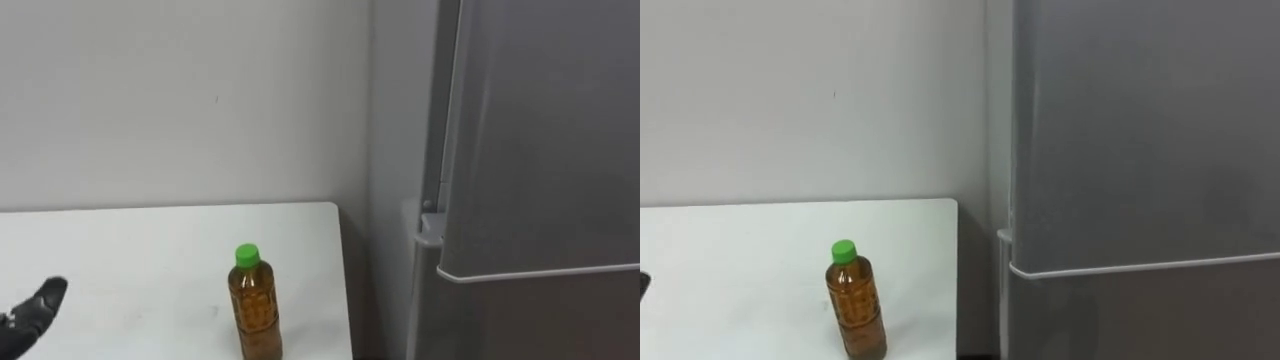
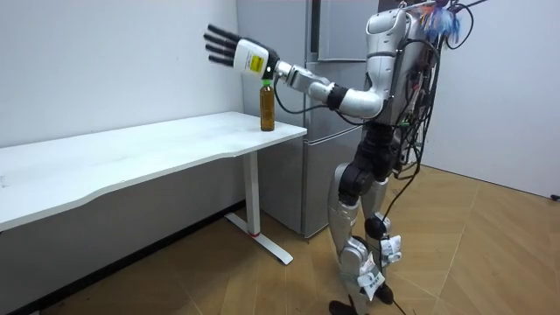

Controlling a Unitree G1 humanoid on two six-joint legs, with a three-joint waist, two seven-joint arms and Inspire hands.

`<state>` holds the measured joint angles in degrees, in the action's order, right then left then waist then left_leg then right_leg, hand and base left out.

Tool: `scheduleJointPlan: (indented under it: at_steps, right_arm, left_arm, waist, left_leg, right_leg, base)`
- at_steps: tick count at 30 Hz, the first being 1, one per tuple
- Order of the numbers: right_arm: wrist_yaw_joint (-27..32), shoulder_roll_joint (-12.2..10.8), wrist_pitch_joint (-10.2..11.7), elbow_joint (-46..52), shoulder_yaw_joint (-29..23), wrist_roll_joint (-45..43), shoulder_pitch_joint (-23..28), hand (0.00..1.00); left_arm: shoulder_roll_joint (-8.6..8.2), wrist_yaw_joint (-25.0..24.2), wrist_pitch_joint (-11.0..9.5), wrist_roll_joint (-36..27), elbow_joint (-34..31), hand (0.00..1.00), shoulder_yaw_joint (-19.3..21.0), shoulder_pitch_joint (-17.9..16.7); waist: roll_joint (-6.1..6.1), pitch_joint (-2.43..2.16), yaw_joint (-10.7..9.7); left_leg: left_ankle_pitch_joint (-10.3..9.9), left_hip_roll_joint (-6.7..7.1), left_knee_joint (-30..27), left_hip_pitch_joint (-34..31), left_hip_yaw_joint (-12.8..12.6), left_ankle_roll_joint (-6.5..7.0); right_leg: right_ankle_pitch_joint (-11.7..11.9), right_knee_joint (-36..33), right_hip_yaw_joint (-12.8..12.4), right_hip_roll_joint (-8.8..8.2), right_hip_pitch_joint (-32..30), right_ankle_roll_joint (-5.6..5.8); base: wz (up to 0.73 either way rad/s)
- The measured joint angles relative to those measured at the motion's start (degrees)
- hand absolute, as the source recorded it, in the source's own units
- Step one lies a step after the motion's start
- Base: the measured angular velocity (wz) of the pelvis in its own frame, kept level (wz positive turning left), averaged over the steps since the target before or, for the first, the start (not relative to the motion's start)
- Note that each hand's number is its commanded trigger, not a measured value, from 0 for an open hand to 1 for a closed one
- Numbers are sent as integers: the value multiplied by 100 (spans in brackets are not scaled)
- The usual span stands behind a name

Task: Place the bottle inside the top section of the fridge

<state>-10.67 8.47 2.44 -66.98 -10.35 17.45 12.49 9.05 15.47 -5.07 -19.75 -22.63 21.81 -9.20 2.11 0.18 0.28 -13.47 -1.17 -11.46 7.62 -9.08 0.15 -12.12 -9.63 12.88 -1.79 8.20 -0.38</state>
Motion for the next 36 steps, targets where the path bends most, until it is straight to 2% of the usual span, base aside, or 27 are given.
scheduleJointPlan:
  at_steps: [4, 7, 10, 11, 15, 20, 25, 28, 30, 36]
  right_arm:
    - [-4, -2, -6, 5, -52, -10, -28, 0]
    - [-26, -1, -11, 5, 8, -5, -96, 0]
    - [-54, -5, -10, 5, 41, 6, -128, 0]
    - [-56, -6, -11, 1, 59, 34, -163, 0]
    - [-51, 16, -81, -41, 178, 34, -225, 0]
    - [-59, 13, -111, -33, 212, 34, -249, 0]
    - [-78, 9, -113, -45, 224, 27, -312, 0]
    - [-76, 9, -121, -57, 281, 14, -393, 0]
    - [-74, 18, -125, -92, 327, 25, -443, 0]
    - [-46, 48, -128, -219, 465, 14, -617, 0]
  left_arm:
    - [69, -403, 23, -18, -115, 0, -1, 205]
    - [69, -749, 88, -355, -339, 0, -94, 318]
    - [70, -1224, 101, -815, -378, 0, -368, 373]
    - [71, -1336, 120, -1008, -378, 0, -484, 412]
    - [90, -1639, 279, -1459, -379, 0, -845, 760]
    - [92, -2073, 405, -1441, -379, 0, -1126, 992]
    - [91, -2452, 532, -1433, -379, 0, -1440, 1015]
    - [92, -2649, 654, -1377, -379, 0, -1794, 1023]
    - [94, -2835, 775, -1379, -380, 0, -2060, 1166]
    - [106, -3264, 775, -1384, -379, 0, -2382, 1591]
  waist:
    - [27, 10, -41]
    - [13, 19, -178]
    - [4, 28, -237]
    - [26, 16, -283]
    - [23, 16, -364]
    - [30, 12, -478]
    - [29, 15, -595]
    - [35, 11, -652]
    - [40, 7, -696]
    - [48, 3, -927]
  left_leg:
    - [0, 2, 9, 2, -1, 0]
    - [0, -1, 6, -5, -2, 0]
    - [0, 0, 7, -6, -6, 0]
    - [0, 1, 7, -9, -7, 0]
    - [0, 1, 8, -6, -15, 0]
    - [0, 1, 10, -5, -29, 0]
    - [0, -9, 11, -16, -15, 0]
    - [0, -1, 19, -27, -21, 0]
    - [0, -1, 9, -75, -29, 0]
    - [1, -9, 12, -98, -38, 0]
  right_leg:
    - [-1, -2, 2, 3, -2, 1]
    - [-1, 5, 5, 19, -4, 1]
    - [-2, 4, -3, -2, -11, 3]
    - [-2, 4, -5, 0, -17, 3]
    - [-2, -1, -16, 4, -20, 2]
    - [-1, -1, -25, 30, -22, 2]
    - [-1, 9, -13, 15, -23, 1]
    - [0, 12, -16, 20, -39, 2]
    - [1, 5, -14, 2, -88, 1]
    - [5, -11, -35, 23, -125, -2]
  base:
    - [0]
    - [0]
    - [0]
    - [0]
    - [0]
    - [-1]
    - [1]
    - [0]
    - [0]
    - [-1]
